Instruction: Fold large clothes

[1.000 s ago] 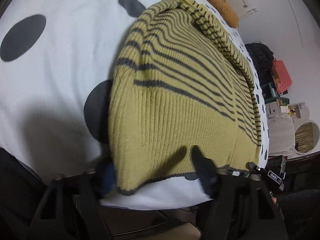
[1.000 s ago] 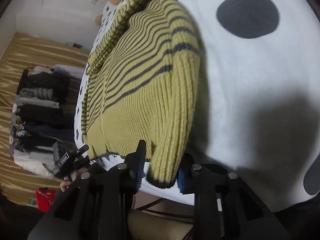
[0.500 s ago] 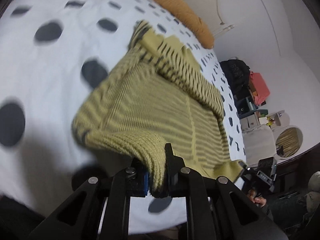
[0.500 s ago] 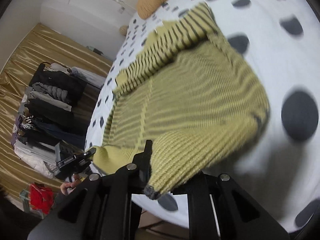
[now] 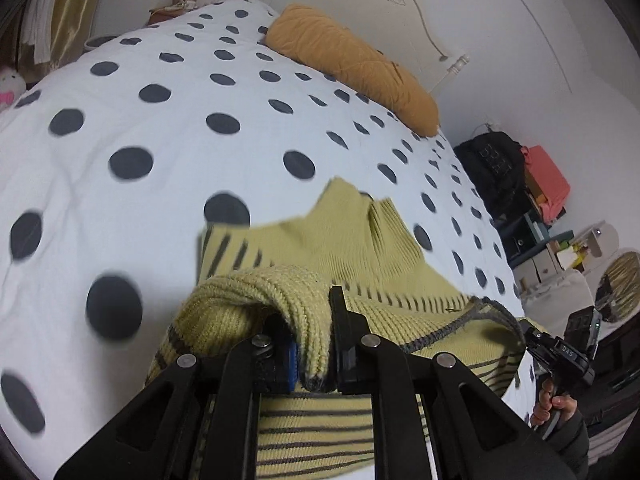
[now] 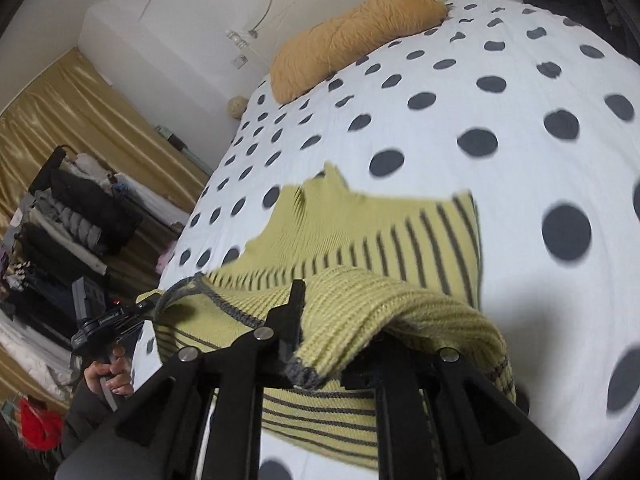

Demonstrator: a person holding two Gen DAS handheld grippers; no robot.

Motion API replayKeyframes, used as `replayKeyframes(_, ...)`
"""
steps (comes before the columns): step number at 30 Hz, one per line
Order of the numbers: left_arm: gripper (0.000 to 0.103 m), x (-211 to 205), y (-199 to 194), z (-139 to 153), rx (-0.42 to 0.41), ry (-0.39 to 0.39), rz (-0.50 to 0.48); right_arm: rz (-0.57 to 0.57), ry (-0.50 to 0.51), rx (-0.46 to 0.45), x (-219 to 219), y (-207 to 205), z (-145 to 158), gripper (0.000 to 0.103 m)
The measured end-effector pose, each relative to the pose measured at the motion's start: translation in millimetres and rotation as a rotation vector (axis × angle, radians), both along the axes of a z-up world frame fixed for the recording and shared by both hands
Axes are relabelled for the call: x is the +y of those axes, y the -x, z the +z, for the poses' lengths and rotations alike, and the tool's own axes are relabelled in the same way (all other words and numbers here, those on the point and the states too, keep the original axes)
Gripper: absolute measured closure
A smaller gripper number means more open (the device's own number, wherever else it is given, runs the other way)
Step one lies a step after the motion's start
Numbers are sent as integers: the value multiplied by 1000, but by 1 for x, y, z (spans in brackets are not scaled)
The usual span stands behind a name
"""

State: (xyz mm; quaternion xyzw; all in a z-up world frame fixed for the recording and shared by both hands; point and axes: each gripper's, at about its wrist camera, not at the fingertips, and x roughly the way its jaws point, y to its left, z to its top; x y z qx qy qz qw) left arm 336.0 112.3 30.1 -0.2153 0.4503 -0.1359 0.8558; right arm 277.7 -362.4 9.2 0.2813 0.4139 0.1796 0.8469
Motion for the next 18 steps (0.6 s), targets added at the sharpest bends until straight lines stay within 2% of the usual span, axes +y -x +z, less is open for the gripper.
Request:
replayKeyframes(3, 91, -6, -51, -24, 54, -19, 29, -20, 22, 25, -2, -47, -15, 89)
replayKeyframes(6, 91, -9, -86, -55, 94, -36, 55, -26, 63, 77, 1, -85, -43, 89)
replayKeyframes(12, 91, -6, -124, -96, 148, -50, 105, -59, 70, 142, -3, -131, -88, 89)
replayKeyframes(13, 87, -6, -129, -101, 167, -54, 112, -64, 70, 153, -3, -135, -93, 89)
replayKeyframes(16, 86, 1, -133, -97, 189, -20, 145, -63, 67, 245, -3, -145, -103, 89)
replayKeyframes(18, 84, 12, -129, -80, 161, 53, 170, -55, 60, 222, -7, -140, -85, 88)
